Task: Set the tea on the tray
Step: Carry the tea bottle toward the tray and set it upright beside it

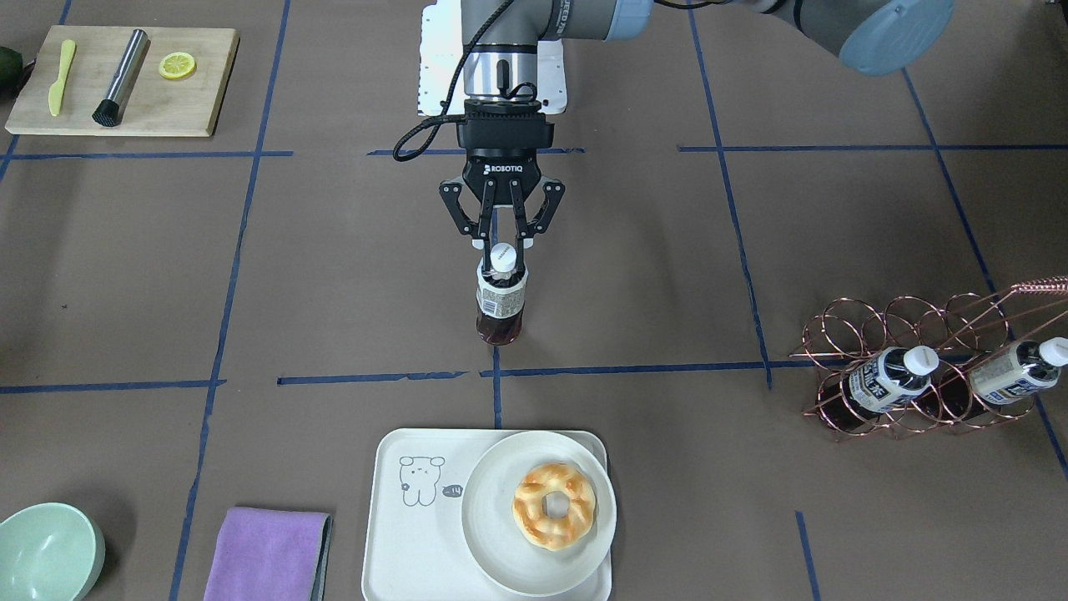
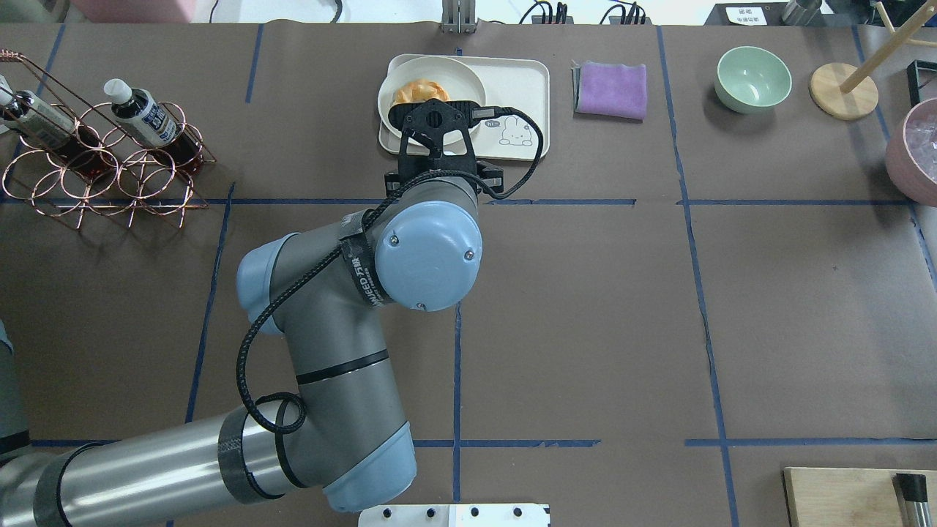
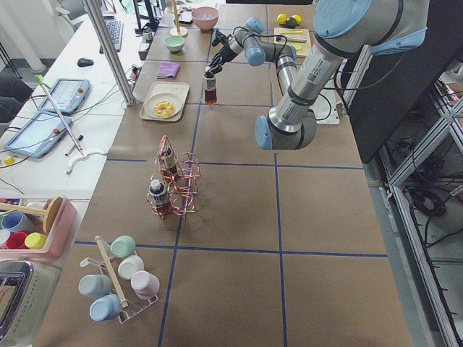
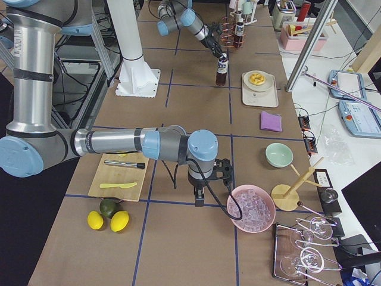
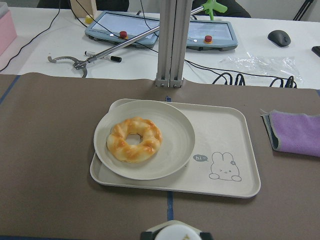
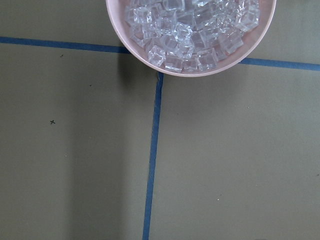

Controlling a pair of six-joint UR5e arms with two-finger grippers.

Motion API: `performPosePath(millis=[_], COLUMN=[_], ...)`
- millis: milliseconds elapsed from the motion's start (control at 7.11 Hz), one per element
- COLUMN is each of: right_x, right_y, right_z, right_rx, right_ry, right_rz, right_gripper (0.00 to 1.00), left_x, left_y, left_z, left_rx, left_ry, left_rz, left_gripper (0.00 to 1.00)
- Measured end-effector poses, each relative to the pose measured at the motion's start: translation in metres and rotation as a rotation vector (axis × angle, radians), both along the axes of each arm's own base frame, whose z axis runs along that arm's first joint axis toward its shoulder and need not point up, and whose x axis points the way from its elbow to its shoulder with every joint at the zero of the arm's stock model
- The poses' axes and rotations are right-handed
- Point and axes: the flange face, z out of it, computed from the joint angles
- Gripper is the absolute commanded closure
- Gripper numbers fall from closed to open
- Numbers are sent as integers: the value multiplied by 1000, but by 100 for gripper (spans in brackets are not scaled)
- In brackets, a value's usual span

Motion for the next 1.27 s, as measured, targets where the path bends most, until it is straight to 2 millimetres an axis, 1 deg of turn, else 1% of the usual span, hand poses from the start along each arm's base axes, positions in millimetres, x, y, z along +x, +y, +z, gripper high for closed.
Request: performPosePath(millis=[141,281,422,562,844,984,1125,1266], right_x=[0,0,0,0,0,0,0,0], right_y=[0,0,0,0,0,0,-1,-1], right_z=[0,0,0,-1,-1,-2,-2,-3], right_rx=[0,0,1,1,2,3,4,5], right_ry=[0,0,0,0,-1,-1,-1,-1], right_rz=[0,0,0,1,1,1,1,1], right_gripper=[0,0,0,0,0,0,0,0], left_x=[8,11,12,13,12,7,-7,-26], left_y=[3,5,5,5,5,5,6,6], left_z=[5,7,8,8,8,4,-7,-19], left_rx=[-4,-5,-6,-7,-7,-2,11,29], left_ry=[-12,-16,-18,-19,-16,-2,23,46], left_rz=[8,12,14,14,13,12,12,19], left_gripper=[74,66,22,0,0,0,0,0])
